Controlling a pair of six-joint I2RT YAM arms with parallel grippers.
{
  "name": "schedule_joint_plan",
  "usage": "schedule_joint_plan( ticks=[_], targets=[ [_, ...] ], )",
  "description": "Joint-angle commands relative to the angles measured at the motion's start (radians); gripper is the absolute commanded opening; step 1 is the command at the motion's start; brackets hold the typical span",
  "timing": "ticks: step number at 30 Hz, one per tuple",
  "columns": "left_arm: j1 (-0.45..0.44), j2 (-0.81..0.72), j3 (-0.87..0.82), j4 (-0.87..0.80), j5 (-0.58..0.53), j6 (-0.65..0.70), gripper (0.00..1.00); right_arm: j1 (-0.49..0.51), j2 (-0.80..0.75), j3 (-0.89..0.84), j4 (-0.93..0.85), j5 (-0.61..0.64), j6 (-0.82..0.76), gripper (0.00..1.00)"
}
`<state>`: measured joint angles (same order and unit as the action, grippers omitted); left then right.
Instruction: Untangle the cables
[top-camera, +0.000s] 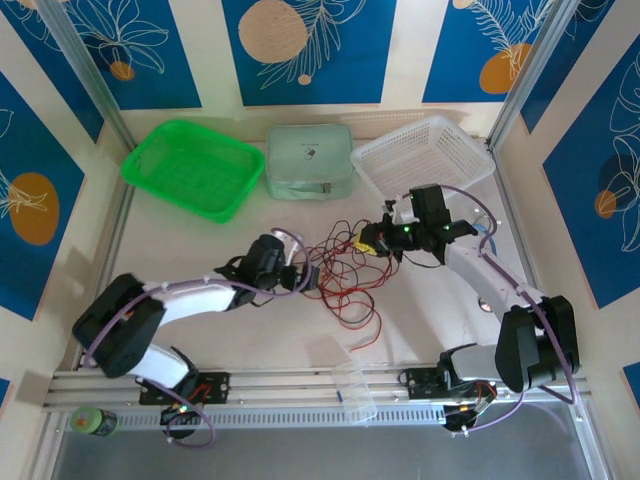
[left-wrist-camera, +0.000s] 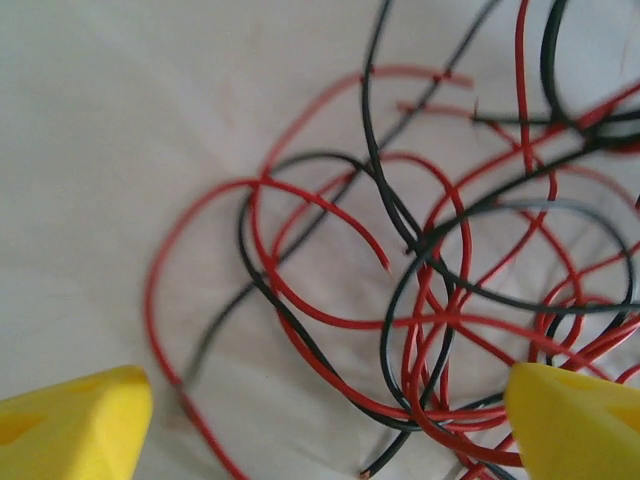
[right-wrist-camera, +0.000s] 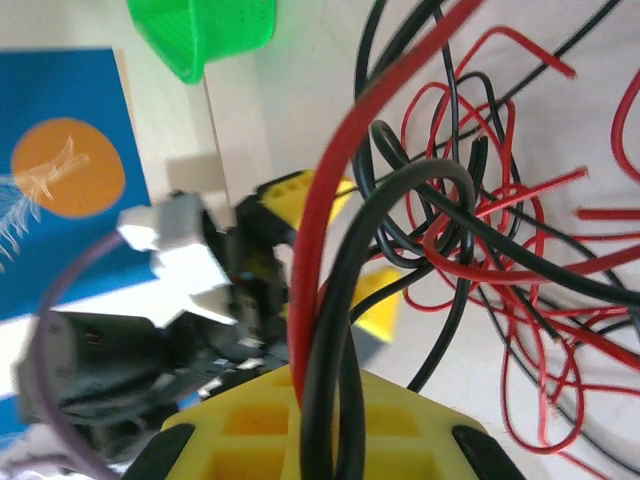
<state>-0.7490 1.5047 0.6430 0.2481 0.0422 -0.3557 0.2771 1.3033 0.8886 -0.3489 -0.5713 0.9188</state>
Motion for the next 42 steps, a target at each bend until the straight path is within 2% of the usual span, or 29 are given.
schedule_joint_plan(
  ticks=[1,4,7,9,11,16,18,25,34,37,42],
  targets=[
    [-0.032,0.094,0.089,0.096,0.073,0.014,0.98,-0.005,-0.055,-0.045,0.125,0.010,0.190,0.00],
    [-0.043,0.198,0.142,0.131,0.084,-0.014,0.99,-0.004,-0.062,-0.065,0.128,0.031,0.218,0.00],
    [-0.043,0.293,0.210,0.072,-0.013,-0.056,0.95,-0.005,-0.052,-0.069,0.119,0.029,0.222,0.00],
    [-0.042,0.339,0.259,-0.046,-0.151,-0.089,0.87,-0.006,-0.051,-0.076,0.119,0.030,0.227,0.00],
    [-0.037,0.361,0.285,-0.158,-0.279,-0.119,0.74,-0.007,-0.059,-0.084,0.109,0.038,0.227,0.00],
    [-0.010,0.335,0.254,-0.296,-0.426,-0.158,0.42,-0.032,-0.092,-0.083,0.030,0.085,0.191,0.00],
    [-0.004,0.305,0.229,-0.328,-0.474,-0.171,0.37,-0.043,-0.104,-0.075,-0.026,0.124,0.159,0.00],
    [0.043,0.161,0.161,-0.428,-0.597,-0.169,0.38,-0.047,-0.091,-0.047,-0.286,0.362,-0.007,0.00],
    [0.121,-0.006,0.118,-0.489,-0.638,-0.134,0.42,-0.044,-0.010,-0.082,-0.397,0.570,-0.133,0.01],
    [0.130,-0.024,0.112,-0.491,-0.630,-0.128,0.46,-0.019,0.038,-0.034,-0.447,0.631,-0.174,0.08],
    [0.131,-0.062,0.116,-0.478,-0.570,-0.107,0.57,0.048,0.087,0.066,-0.513,0.655,-0.226,0.35]
  ],
)
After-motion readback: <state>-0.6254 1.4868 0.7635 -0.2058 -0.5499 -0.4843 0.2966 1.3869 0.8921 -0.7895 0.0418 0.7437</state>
